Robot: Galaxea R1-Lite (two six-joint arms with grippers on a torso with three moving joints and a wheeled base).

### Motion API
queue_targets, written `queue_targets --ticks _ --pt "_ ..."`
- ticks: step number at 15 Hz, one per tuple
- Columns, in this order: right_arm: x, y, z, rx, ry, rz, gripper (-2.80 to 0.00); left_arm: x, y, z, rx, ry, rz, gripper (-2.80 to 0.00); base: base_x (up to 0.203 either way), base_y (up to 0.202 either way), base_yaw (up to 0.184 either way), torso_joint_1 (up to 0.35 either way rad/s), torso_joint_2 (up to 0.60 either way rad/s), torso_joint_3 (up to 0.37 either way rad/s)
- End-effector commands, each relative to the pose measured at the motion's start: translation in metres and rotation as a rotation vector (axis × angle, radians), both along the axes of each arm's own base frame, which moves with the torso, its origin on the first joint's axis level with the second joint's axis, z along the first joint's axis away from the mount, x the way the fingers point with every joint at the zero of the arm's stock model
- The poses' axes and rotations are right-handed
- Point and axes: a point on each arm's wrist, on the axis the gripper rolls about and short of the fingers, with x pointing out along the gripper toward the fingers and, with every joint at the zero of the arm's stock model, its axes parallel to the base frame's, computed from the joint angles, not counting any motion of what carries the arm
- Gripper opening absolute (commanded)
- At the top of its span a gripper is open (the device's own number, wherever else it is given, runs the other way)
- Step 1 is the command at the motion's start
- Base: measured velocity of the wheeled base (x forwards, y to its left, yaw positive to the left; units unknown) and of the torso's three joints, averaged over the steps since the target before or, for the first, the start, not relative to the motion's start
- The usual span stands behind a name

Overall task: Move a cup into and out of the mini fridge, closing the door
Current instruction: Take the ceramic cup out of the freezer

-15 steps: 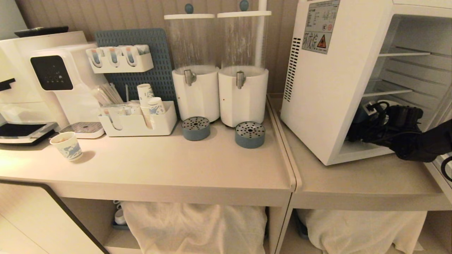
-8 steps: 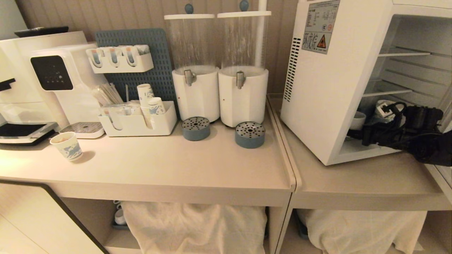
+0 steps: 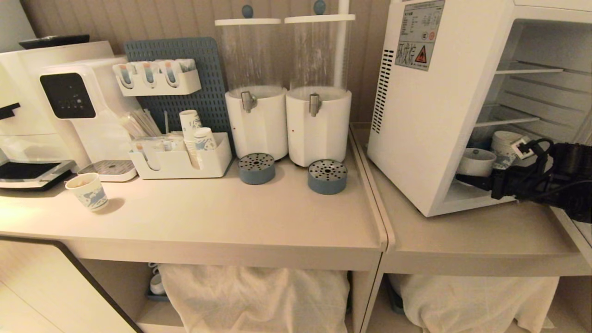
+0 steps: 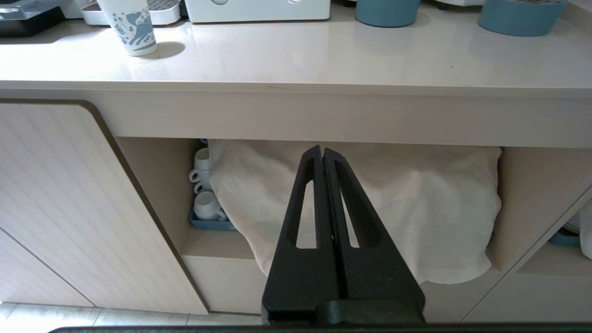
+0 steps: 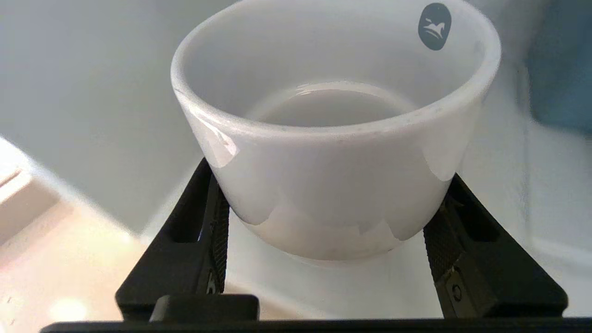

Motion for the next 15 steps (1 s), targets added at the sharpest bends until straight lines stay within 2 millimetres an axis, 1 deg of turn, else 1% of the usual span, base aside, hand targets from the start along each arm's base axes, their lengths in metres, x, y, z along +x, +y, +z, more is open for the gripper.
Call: queue_targets --ticks 1,6,7,9,12,15 --pt "-0.007 0.0 0.006 -0.005 -0.01 0.001 -2.8 0.0 0.0 0.0 0.0 0.002 0.001 -2.8 0.0 0.0 0.0 0.0 0.0 0.0" --pt "-0.036 -0.004 0.021 -0.023 -0.031 -0.007 -2.8 0.0 0.0 0.0 0.0 0.002 0.001 -2.8 0.0 0.0 0.0 0.0 0.0 0.0" --pt "-0.04 -0.004 0.022 -0.025 -0.032 -0.012 -2.8 0.0 0.0 0.0 0.0 0.002 0.001 -2.8 0.0 0.0 0.0 0.0 0.0 0.0" --pt "-0.055 -0.006 0.024 -0.029 -0.033 -0.006 -2.8 0.0 0.0 0.0 0.0 0.0 0.001 -2.8 0.0 0.0 0.0 0.0 0.0 0.0" --pt "-0.071 0.001 0.03 -0.028 -0.034 0.002 -2.8 0.0 0.0 0.0 0.0 0.002 0.001 -2.8 0.0 0.0 0.0 0.0 0.0 0.0" --pt "-0.082 0.011 0.034 -0.024 -0.022 0.001 -2.8 0.0 0.0 0.0 0.0 0.002 0.001 -2.8 0.0 0.0 0.0 0.0 0.0 0.0"
